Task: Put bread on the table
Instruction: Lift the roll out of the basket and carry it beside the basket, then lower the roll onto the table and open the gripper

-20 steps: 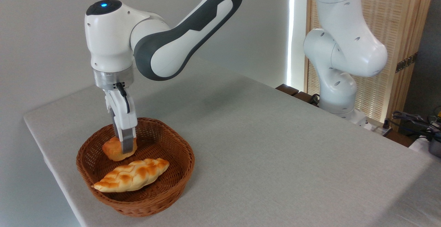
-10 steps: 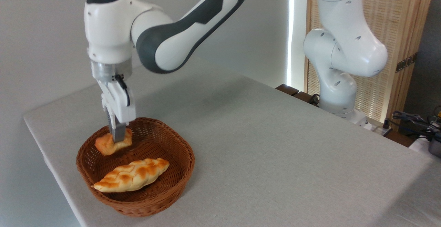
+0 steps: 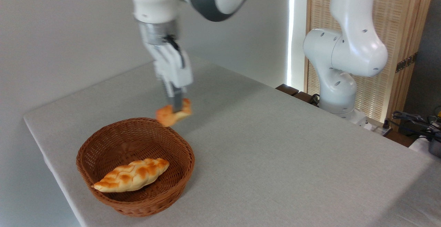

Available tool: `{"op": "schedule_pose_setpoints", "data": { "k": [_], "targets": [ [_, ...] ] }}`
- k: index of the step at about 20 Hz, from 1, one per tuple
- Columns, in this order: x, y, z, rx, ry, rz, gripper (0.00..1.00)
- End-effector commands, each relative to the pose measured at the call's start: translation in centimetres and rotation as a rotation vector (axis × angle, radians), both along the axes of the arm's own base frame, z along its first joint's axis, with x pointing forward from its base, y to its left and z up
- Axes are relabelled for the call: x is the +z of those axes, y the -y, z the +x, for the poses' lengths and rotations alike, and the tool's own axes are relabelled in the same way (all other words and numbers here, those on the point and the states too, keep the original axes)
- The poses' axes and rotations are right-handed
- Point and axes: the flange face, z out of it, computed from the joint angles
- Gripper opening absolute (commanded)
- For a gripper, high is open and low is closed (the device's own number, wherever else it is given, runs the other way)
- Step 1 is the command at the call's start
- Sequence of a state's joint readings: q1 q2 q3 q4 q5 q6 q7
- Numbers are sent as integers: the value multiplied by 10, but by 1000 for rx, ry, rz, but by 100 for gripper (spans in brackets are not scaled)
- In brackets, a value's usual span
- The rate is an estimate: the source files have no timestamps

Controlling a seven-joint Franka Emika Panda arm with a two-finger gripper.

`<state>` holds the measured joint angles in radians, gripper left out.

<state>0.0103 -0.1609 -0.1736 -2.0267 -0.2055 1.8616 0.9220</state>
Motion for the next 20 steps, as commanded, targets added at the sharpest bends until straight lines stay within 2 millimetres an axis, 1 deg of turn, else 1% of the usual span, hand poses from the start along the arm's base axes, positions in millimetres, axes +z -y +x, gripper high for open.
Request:
{"op": "schedule_pose_setpoints", "data": {
  "k": [1,2,3,4,5,7,9,10,11,14,17,18,20],
  "targets": [
    [-31,0,-61,-143,-20,4,19],
    [-39,10,-67,-170,-36,10,23],
    [-47,18,-70,-191,-47,14,42],
    [-52,26,-71,-205,-41,15,56],
    [-59,32,-73,-211,-30,16,61],
    [-62,40,-70,-202,-8,7,77],
    [-66,43,-67,-183,-6,0,89],
    [-68,45,-67,-185,-9,0,92],
    [-69,45,-67,-185,-11,0,100],
    [-68,46,-68,-180,-12,0,100],
    [-61,44,-64,-178,-2,1,100],
    [-51,43,-60,-180,15,1,100],
    [-25,31,-47,-152,64,-13,100]
  ]
}}
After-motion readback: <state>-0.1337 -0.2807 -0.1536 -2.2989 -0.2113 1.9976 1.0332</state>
